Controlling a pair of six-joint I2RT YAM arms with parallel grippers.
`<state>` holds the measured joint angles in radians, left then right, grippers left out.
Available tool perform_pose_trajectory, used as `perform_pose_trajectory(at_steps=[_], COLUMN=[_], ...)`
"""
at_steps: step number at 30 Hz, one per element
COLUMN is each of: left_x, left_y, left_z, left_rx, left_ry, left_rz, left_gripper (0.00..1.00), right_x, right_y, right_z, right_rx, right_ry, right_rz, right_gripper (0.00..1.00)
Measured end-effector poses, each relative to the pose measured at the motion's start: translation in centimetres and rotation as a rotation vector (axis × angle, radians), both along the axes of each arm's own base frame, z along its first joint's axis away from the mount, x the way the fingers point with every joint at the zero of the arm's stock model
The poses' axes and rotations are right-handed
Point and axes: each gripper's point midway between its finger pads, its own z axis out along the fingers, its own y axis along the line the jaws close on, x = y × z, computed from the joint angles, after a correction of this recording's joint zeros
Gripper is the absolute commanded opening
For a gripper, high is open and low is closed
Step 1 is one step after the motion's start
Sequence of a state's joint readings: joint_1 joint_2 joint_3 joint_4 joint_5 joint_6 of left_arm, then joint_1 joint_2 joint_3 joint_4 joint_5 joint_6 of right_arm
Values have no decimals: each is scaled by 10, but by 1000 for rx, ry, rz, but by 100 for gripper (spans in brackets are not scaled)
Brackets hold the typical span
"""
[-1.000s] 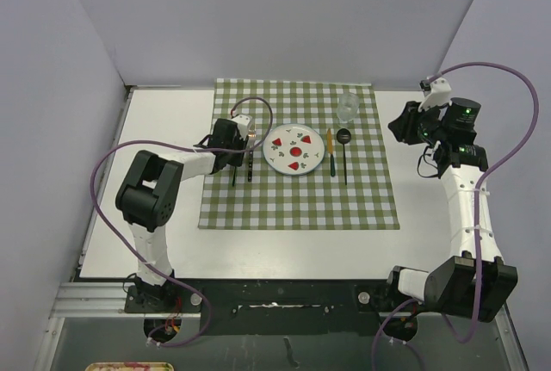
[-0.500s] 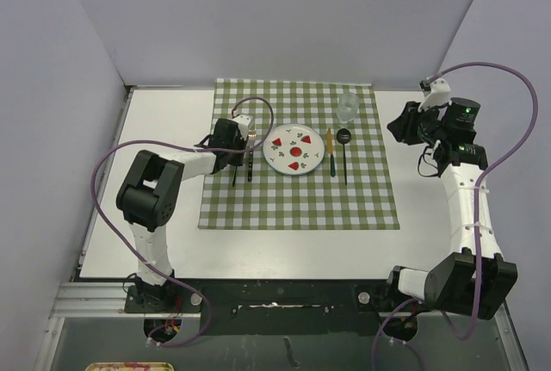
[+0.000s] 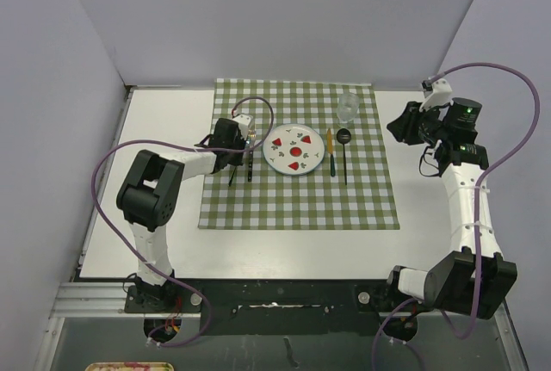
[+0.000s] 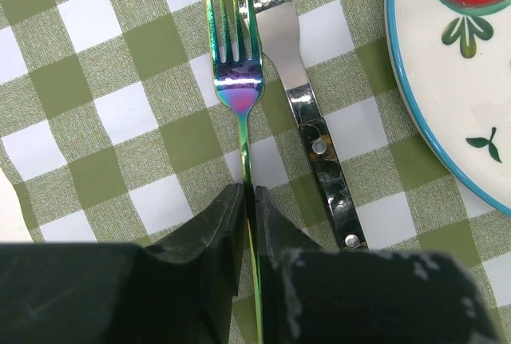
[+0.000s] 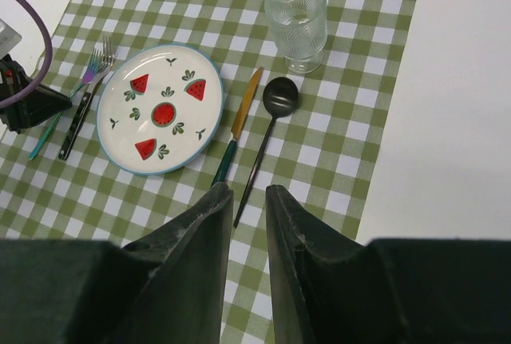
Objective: Set the dinner table for one person
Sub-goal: Adjust the utensils at the center of the board.
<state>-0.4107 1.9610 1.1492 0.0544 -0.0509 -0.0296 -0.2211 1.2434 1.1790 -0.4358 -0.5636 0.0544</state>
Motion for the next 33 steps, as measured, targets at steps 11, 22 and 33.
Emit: perform_pose_trajectory(at_steps=[11,22,33], left_x=[4,5,9], left_y=[2,2,6], left_z=[0,0,0], left_rx=[5,-4,-45], left_ry=[5,8,24], left_rz=[27,47,109], left_gripper=[6,5,4], right_x=[-1,-2,-2], right_y=[1,2,1], right_z=[1,2,3], right_rx=[24,31,50], right_ry=[3,4,7], right_rz=[6,11,5], right_gripper=[25,26,26])
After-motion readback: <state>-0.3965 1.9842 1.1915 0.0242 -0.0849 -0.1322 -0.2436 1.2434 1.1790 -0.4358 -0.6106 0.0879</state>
